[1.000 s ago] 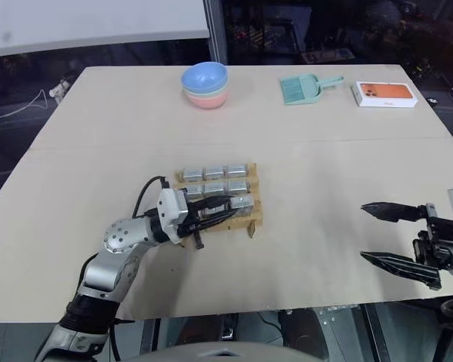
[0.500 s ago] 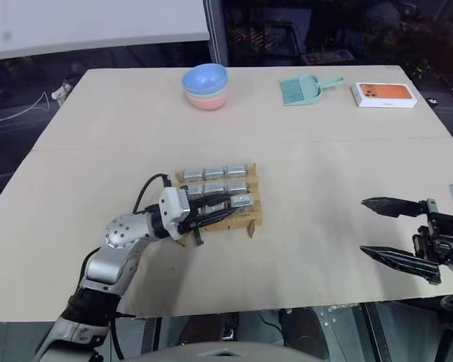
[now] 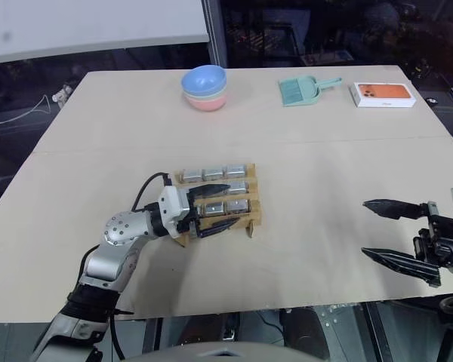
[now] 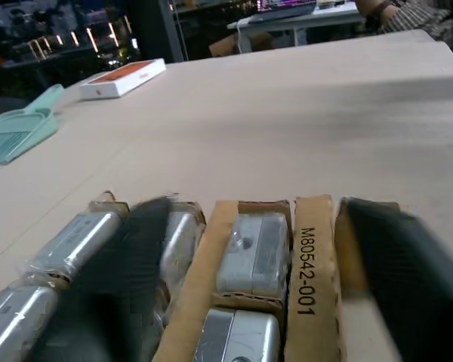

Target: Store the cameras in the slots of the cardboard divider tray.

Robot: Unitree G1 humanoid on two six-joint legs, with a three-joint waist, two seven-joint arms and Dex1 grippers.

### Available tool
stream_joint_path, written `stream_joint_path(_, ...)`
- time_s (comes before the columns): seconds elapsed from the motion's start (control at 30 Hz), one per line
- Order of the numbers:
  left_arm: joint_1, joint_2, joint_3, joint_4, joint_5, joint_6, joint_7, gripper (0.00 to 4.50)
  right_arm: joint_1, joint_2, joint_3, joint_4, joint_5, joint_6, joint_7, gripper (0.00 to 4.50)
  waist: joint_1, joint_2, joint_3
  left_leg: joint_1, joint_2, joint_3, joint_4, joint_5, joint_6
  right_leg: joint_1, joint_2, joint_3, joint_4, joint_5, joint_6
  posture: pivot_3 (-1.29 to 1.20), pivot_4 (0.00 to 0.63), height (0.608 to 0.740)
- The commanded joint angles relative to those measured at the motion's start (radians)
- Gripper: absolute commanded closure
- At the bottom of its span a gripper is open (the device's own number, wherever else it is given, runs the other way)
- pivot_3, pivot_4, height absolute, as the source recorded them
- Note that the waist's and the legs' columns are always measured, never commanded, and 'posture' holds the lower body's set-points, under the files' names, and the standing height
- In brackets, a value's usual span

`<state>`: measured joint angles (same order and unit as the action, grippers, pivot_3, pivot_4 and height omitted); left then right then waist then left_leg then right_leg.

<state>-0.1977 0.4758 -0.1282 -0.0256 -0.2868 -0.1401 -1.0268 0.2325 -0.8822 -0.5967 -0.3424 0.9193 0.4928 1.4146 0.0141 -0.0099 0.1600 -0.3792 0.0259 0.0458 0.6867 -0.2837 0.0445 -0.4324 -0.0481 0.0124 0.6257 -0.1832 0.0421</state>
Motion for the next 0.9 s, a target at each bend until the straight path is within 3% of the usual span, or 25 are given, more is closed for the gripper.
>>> stream_joint_path(0.03, 0.027, 0.011, 0.015, 0.009, -0.008, 0.035, 0.012, 0.05, 0.001, 0.004, -0.022, 0.008, 0.001, -0.026, 0.024, 0.00, 0.000, 0.000, 0.000, 0.000, 0.000, 0.000, 0.000, 0.000, 0.000, 0.000, 0.000, 0.000, 0.000, 0.000, 0.000, 0.00, 0.150, 0.740)
stream_joint_path(0.33, 0.092, 0.033, 0.098, -0.254, -0.150, 0.238, 0.112, 0.05, -0.003, 0.004, -0.016, 0.043, -0.014, -0.052, 0.047, 0.00, -0.002, -0.004, 0.003, -0.002, 0.001, 0.000, -0.001, 0.000, 0.000, -0.002, 0.000, 0.000, -0.001, 0.000, 0.000, 0.00, 0.150, 0.740)
stream_joint_path(0.57, 0.282, 0.166, 0.359, -0.367, -0.380, 0.467, 0.129, 0.05, -0.022, 0.027, 0.039, 0.070, -0.047, -0.087, 0.050, 0.00, -0.004, -0.007, 0.006, -0.002, 0.006, 0.001, -0.002, -0.001, 0.001, -0.003, 0.001, 0.000, -0.002, 0.000, 0.000, 0.00, 0.150, 0.740)
stream_joint_path(0.7, 0.374, 0.216, 0.473, -0.325, -0.364, 0.476, 0.128, 0.05, -0.043, 0.045, 0.069, 0.119, -0.076, -0.116, 0.049, 0.00, -0.001, -0.008, 0.008, -0.002, 0.006, 0.002, -0.002, -0.001, 0.001, -0.004, 0.000, 0.000, -0.002, 0.000, 0.000, 0.00, 0.150, 0.740)
stream_joint_path(0.9, 0.528, 0.207, 0.502, -0.255, -0.247, 0.378, 0.116, 0.05, -0.079, 0.066, 0.111, 0.241, -0.147, -0.197, 0.069, 0.00, -0.001, -0.010, 0.009, -0.006, 0.006, 0.004, -0.003, -0.001, 0.001, -0.008, 0.000, 0.000, -0.004, 0.000, 0.000, 0.00, 0.150, 0.740)
